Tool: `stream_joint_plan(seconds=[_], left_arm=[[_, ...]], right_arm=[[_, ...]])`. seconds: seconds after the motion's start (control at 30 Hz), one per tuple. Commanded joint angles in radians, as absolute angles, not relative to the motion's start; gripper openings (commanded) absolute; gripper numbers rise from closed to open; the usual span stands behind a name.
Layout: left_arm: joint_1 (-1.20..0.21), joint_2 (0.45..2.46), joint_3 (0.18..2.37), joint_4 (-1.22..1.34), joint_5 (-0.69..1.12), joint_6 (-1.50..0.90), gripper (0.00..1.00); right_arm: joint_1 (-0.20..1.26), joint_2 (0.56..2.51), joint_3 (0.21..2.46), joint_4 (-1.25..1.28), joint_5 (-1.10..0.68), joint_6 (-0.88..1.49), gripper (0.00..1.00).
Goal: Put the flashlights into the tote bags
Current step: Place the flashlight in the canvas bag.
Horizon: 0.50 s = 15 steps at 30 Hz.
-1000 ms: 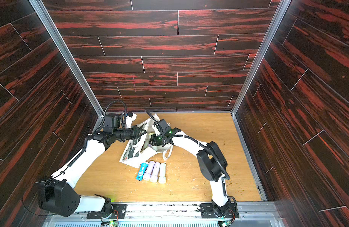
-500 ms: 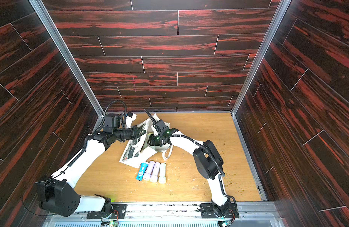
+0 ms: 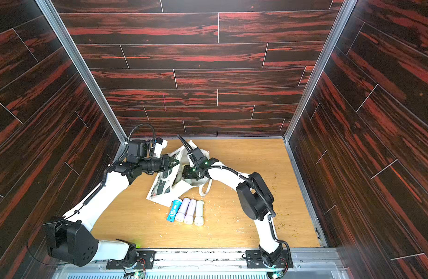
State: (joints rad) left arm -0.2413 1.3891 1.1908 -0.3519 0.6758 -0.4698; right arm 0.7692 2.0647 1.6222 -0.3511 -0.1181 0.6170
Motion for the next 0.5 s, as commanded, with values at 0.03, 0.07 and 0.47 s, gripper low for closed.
stream_joint_plan(seconds=[0.03, 0.07, 0.47], left_arm=[[-0.247, 1.381, 1.213, -0.351, 0.717, -0.454, 0.00], [-0.247, 1.382, 1.214, -0.351, 0.716, -0.454, 0.00], [-0.247, 1.369, 1.233, -0.422, 0.631, -0.409, 0.00]], right_arm=[[0.771, 2.099, 1.600, -0.399, -0.100, 0.636, 0.62], [0.771, 2.096, 1.600, -0.398, -0.097, 0.634, 0.64], [0.771, 1.978, 1.621, -0.424, -0.031, 0.596, 0.84]])
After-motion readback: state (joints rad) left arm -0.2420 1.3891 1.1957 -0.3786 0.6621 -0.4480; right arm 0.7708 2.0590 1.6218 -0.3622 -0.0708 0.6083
